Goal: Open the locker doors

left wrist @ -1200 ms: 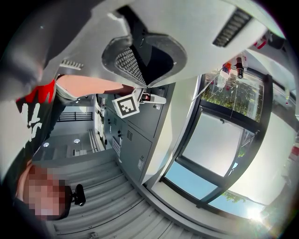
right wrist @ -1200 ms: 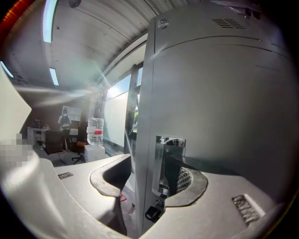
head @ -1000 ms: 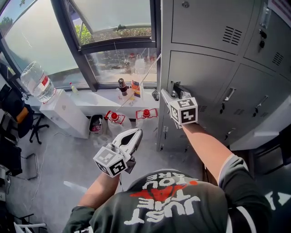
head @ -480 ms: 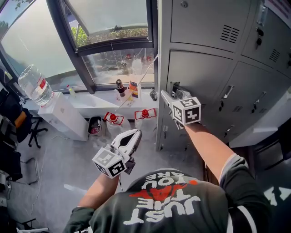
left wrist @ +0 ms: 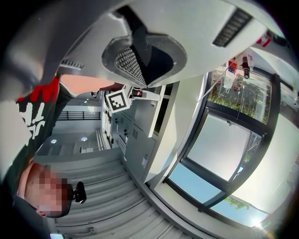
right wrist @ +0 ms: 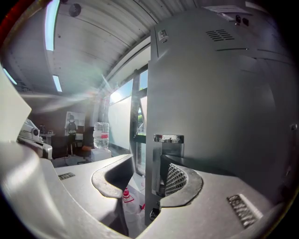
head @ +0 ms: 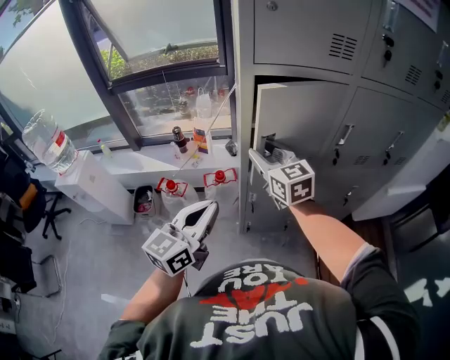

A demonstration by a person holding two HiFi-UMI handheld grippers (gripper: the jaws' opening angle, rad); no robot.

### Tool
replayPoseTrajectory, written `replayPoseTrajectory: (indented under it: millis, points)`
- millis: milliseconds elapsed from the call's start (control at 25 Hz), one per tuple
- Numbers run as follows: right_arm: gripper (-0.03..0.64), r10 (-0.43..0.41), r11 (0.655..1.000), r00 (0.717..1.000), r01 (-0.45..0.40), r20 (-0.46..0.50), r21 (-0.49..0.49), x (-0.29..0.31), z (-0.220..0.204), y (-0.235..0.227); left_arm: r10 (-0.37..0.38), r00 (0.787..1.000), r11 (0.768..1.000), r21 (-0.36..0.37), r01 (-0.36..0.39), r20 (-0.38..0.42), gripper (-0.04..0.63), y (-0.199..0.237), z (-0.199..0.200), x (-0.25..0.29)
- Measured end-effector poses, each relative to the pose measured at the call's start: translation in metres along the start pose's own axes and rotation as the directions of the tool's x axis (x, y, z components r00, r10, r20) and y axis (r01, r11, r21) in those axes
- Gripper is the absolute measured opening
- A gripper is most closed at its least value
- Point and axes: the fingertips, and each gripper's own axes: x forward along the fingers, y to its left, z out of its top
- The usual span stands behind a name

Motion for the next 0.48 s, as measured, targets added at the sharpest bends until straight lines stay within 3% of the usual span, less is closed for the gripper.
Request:
replayPoseTrajectory:
  millis: [480]
  points:
    - [0.144, -0.064, 0.998, 0.998, 0.064, 0.027, -0.013, -0.071, -0.011, 0.010, -0.084, 0.996, 0.996, -0.001, 0.084, -0.019, -0.002, -0.021, -0.006, 0.006]
